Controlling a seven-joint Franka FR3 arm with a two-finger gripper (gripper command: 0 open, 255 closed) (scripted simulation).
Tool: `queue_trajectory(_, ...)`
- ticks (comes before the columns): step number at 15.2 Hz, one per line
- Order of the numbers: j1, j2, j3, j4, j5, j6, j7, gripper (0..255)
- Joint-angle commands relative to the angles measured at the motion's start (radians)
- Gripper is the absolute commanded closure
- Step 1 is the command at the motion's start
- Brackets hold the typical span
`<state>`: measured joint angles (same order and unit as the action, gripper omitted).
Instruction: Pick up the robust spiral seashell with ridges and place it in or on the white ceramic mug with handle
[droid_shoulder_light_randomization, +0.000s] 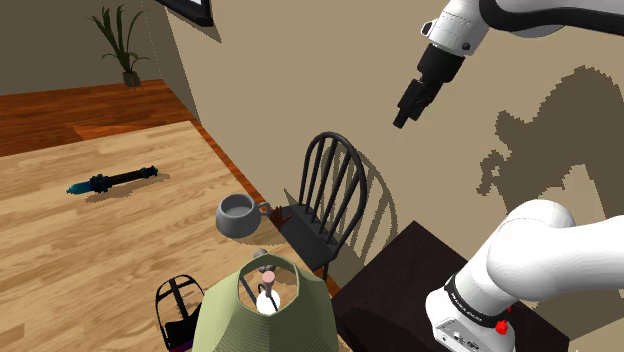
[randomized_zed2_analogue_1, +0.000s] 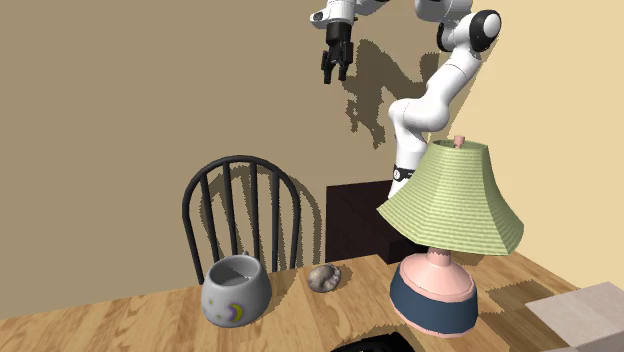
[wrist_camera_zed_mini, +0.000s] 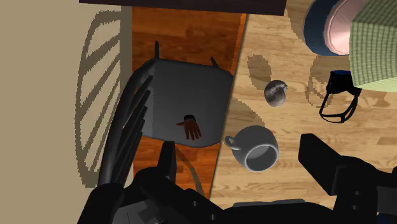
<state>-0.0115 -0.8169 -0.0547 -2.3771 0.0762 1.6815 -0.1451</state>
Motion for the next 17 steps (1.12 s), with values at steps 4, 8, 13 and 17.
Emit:
queue_trajectory(4, 0.019, 0.028, 0.032, -0.065, 0.022, 0.094, 0.016, 0)
queue_trajectory(8, 0.046, 0.087, 0.076, -0.134, 0.051, 0.224, 0.036, 0)
queue_trajectory(13, 0.082, 0.195, 0.131, -0.193, 0.087, 0.393, 0.059, 0)
queue_trajectory(17, 0.109, 0.308, 0.176, -0.215, 0.111, 0.531, 0.078, 0)
